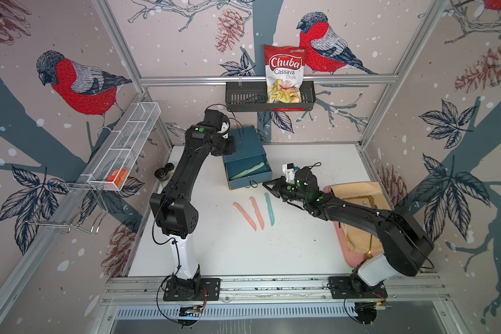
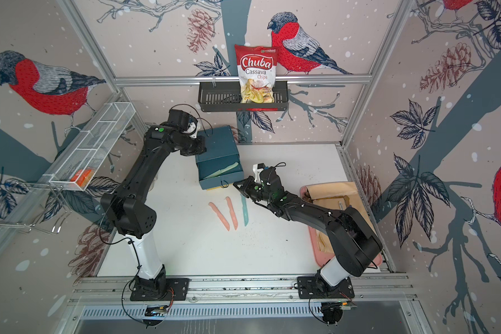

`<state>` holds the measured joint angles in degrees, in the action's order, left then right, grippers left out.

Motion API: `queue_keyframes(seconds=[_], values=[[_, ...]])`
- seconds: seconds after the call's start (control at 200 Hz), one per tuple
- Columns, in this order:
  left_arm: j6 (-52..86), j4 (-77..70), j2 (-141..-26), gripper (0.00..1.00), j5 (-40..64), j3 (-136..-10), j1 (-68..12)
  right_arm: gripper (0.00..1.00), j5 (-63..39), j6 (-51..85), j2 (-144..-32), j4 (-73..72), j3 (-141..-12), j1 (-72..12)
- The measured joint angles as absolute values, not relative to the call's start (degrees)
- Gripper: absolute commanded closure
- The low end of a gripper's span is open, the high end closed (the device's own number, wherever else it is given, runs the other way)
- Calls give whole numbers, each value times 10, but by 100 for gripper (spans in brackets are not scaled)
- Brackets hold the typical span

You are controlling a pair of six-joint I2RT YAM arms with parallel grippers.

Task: Place the fruit knives into the drawer by color
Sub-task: Close the drawer in the storage box.

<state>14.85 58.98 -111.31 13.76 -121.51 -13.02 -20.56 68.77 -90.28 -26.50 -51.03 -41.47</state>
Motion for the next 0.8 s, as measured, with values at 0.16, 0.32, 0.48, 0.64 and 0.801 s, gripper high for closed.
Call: queue_keyframes(seconds=[0.16,0.32,0.48,0.64,0.801], values=[[149,591,-1120,100,138,-1214,-130,100,-203,690,-939,-280,-530,-405],[148,592,-1123,100,138,-1211,-130,100,-209,691,-974,-306,-555,-399],[148,592,-1125,100,140,-1209,-130,100,-217,695,-1018,-321,-597,-396],[148,592,-1126,100,141,-1208,-130,100,-229,705,-1053,-332,-637,-392],[148,592,-1127,100,145,-1205,-130,100,-242,723,-1085,-356,-658,-382]])
